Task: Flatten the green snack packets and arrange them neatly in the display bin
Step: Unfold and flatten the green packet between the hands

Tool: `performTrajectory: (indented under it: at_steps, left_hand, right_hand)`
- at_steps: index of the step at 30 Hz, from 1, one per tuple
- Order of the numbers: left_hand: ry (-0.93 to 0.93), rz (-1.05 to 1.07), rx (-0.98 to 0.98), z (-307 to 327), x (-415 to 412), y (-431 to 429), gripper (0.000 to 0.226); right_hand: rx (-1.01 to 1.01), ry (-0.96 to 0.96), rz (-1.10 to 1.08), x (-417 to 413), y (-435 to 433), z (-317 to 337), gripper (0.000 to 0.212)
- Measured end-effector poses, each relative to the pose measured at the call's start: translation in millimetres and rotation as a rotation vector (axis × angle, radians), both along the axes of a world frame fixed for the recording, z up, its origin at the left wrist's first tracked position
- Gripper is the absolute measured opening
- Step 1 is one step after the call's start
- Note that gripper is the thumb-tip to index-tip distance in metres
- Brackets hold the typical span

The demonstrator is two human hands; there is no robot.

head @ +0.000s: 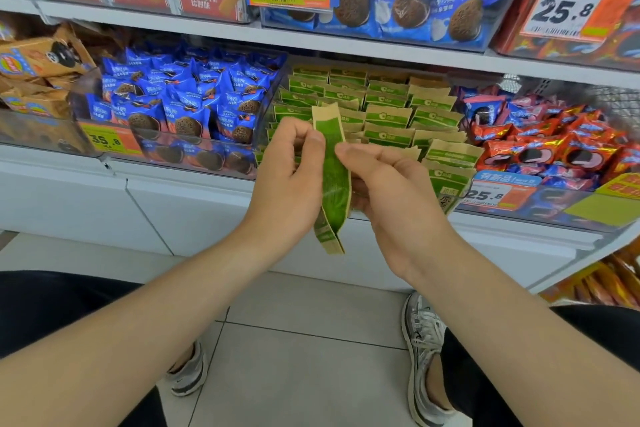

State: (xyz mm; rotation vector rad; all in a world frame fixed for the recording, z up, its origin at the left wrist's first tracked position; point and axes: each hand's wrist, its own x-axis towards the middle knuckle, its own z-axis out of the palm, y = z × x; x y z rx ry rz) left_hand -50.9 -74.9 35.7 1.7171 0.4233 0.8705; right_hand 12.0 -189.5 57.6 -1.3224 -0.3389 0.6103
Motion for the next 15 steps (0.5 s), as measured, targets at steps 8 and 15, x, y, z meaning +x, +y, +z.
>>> performTrajectory:
  at_steps: [8,15]
  left_hand:
    - [-0.043,0.074,-0.096,-3.4,-2.9,0.8,0.016]
    - [0.023,-0.119,-0.23,4.0,-14.6,-3.2,0.036]
  right_hand:
    - [-0.145,0.043,0.084,-19.1,9.3,-15.9,0.039]
    - [0.048,0.033,-0.162,-27.4,7.7,-19.5,0.04]
